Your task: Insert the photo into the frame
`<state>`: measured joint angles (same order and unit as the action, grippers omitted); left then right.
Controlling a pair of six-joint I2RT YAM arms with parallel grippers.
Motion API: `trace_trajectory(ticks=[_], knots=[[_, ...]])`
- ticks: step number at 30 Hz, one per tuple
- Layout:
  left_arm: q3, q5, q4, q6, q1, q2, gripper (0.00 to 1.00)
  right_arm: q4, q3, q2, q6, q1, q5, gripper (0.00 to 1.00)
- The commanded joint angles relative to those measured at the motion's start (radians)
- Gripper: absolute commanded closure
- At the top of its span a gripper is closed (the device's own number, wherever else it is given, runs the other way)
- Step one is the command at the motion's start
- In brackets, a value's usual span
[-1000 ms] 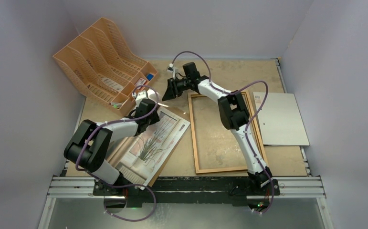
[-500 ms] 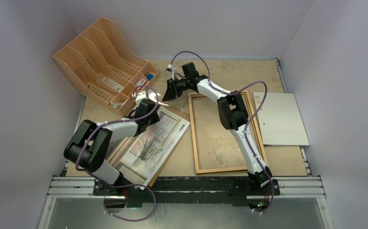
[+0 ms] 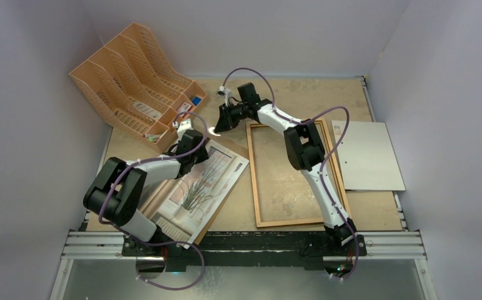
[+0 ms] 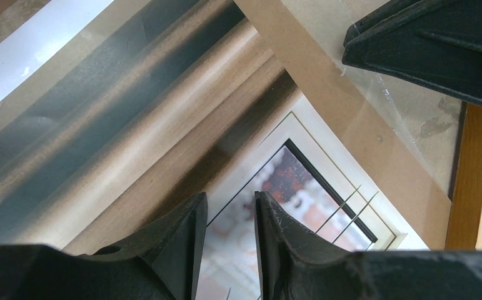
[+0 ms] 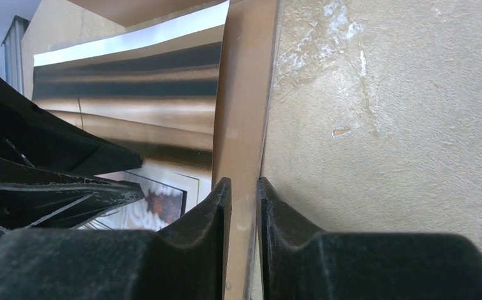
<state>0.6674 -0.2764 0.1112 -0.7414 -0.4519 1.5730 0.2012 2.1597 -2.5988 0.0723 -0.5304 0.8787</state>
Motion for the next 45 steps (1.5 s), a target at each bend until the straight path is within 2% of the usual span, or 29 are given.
trace_trajectory(ticks=[1, 2, 6, 14, 23, 28, 35, 45], knots=[[-0.068, 0.097, -0.21, -0.029, -0.005, 0.048, 0.64, 0.135, -0.04, 0.027, 0.001, -0.097, 0.153, 0.77], [-0.067, 0.095, -0.211, -0.029, -0.005, 0.045, 0.64, 0.134, -0.04, 0.028, -0.004, -0.097, 0.149, 0.79], [-0.05, 0.077, -0.244, -0.03, -0.005, 0.003, 0.63, 0.097, -0.061, 0.049, -0.01, -0.097, 0.132, 1.0], [0.053, 0.006, -0.409, -0.013, -0.005, -0.181, 0.55, -0.002, -0.117, 0.14, 0.002, -0.086, 0.115, 1.0], [0.229, -0.076, -0.535, 0.059, -0.005, -0.347, 0.3, -0.191, -0.309, 0.292, 0.041, -0.056, 0.108, 1.0], [0.33, -0.115, -0.549, 0.152, -0.004, -0.4, 0.22, -0.281, -0.366, 0.343, 0.072, -0.048, 0.087, 1.0], [0.418, -0.138, -0.544, 0.267, -0.004, -0.415, 0.19, -0.463, -0.419, 0.412, 0.172, -0.046, 0.075, 1.0], [0.46, -0.176, -0.581, 0.25, -0.004, -0.44, 0.19, -0.582, -0.42, 0.458, 0.257, -0.047, -0.01, 1.0]])
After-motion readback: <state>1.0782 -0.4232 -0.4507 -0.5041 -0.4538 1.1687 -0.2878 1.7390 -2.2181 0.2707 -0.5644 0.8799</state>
